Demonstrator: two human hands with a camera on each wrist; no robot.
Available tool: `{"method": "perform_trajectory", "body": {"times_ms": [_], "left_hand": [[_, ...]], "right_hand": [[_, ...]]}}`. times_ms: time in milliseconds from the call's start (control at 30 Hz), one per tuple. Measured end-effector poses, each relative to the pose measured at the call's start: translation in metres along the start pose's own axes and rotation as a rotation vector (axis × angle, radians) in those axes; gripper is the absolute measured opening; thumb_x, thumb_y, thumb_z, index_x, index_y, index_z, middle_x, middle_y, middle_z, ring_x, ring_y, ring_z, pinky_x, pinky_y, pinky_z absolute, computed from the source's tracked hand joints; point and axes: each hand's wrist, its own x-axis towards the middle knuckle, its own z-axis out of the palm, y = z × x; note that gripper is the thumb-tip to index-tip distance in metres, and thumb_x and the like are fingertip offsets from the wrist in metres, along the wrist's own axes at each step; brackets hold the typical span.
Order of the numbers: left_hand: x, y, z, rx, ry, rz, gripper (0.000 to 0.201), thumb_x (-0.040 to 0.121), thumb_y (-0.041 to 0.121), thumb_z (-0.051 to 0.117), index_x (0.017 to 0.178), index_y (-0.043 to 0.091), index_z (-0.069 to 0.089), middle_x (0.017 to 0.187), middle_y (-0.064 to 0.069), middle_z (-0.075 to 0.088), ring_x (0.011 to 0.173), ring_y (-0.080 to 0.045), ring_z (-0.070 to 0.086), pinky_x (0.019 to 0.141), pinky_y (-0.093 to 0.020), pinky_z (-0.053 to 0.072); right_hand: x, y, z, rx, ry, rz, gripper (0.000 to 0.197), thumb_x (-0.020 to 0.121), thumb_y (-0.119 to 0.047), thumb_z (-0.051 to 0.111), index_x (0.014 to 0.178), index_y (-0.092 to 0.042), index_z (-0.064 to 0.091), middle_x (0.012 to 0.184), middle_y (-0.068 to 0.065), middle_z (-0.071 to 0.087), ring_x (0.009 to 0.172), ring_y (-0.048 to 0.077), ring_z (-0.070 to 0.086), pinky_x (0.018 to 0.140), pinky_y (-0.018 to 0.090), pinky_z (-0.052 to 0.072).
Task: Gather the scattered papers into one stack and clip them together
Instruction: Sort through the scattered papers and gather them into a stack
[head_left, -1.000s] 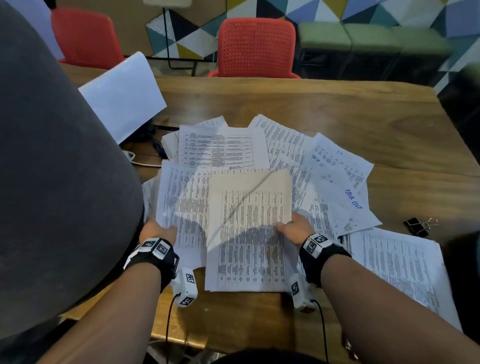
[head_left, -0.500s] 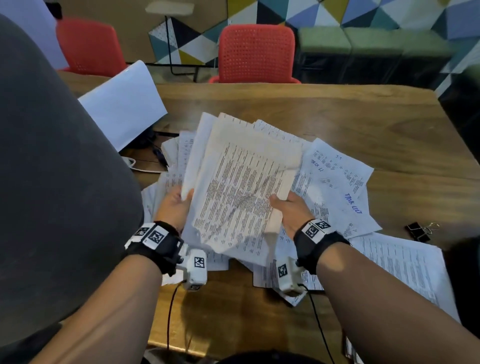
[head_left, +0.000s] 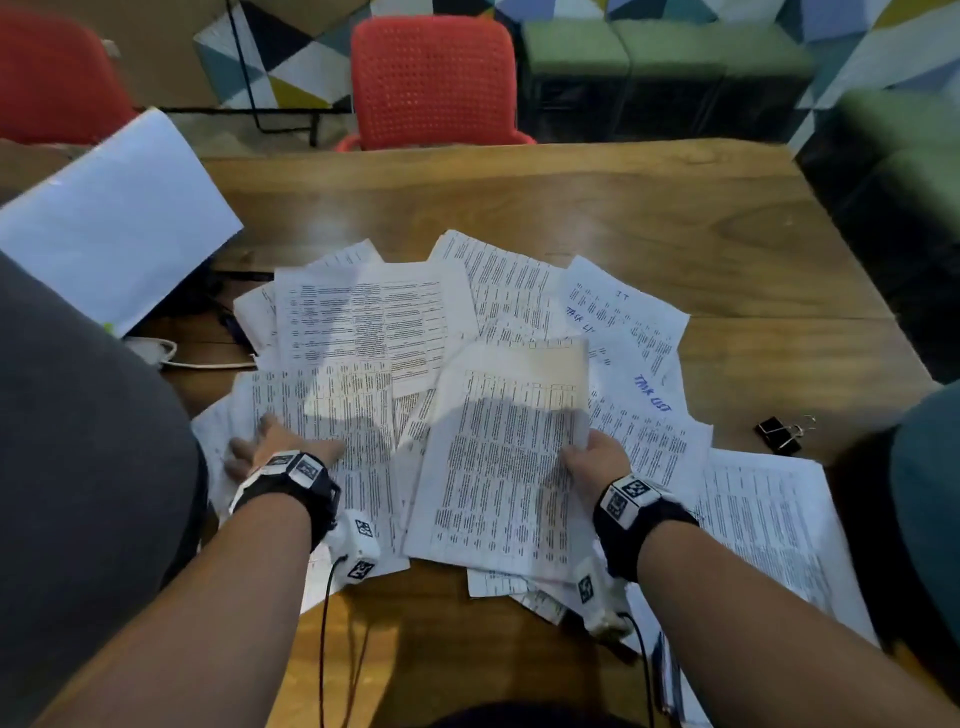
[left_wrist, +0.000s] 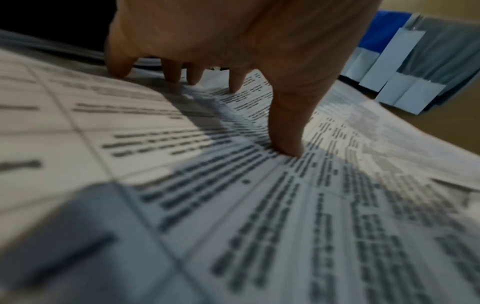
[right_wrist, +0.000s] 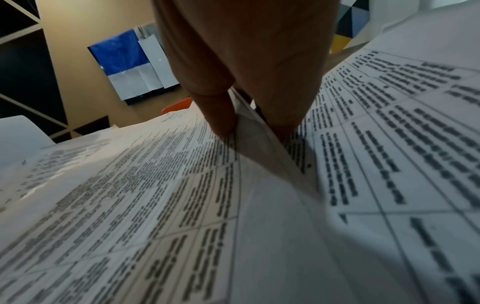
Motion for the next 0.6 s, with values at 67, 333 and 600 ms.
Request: {"method": "perform_trajectory", "body": {"times_ms": [67,333,600], "left_hand": [[0.004,-0.01,0.002,0.043,0.005,0.009,0.123,0.054,0.064,0.078,0.149,0.028,0.008,0.152,-0.019,0.01,0.14,-0.044,0.013,0.109,-0.063,0.021],[0.008,-0.018,-0.001,0.105,0.057,0.02,0.122,0.048,0.077,0.073,0.141,0.017,0.021,0.137,-0.022,0.028,0.13,-0.045,0.027,0.103,-0.064,0.03],[-0.004,-0.036,0.001,0.081,0.061,0.084,0.113,0.062,0.08,0.061,0.146,0.018,0.018,0.149,-0.018,0.016,0.137,-0.041,0.017,0.11,-0.06,0.024]], "right_hand": [[0.001,0.002,0.002,0.015,-0.004,0.001,0.013,0.086,-0.013,0.056,0.079,-0.004,0.06,0.07,0.01,0.056,0.067,0.024,0.055,0.061,0.03,0.048],[0.01,-0.002,0.001,0.074,-0.018,0.045,0.014,0.087,-0.015,0.056,0.076,-0.006,0.059,0.072,0.012,0.059,0.067,0.025,0.057,0.066,0.034,0.051],[0.002,0.001,-0.014,0.06,0.104,0.05,0.017,0.09,-0.013,0.055,0.1,-0.005,0.065,0.085,0.01,0.062,0.076,0.024,0.057,0.067,0.025,0.044]]}}
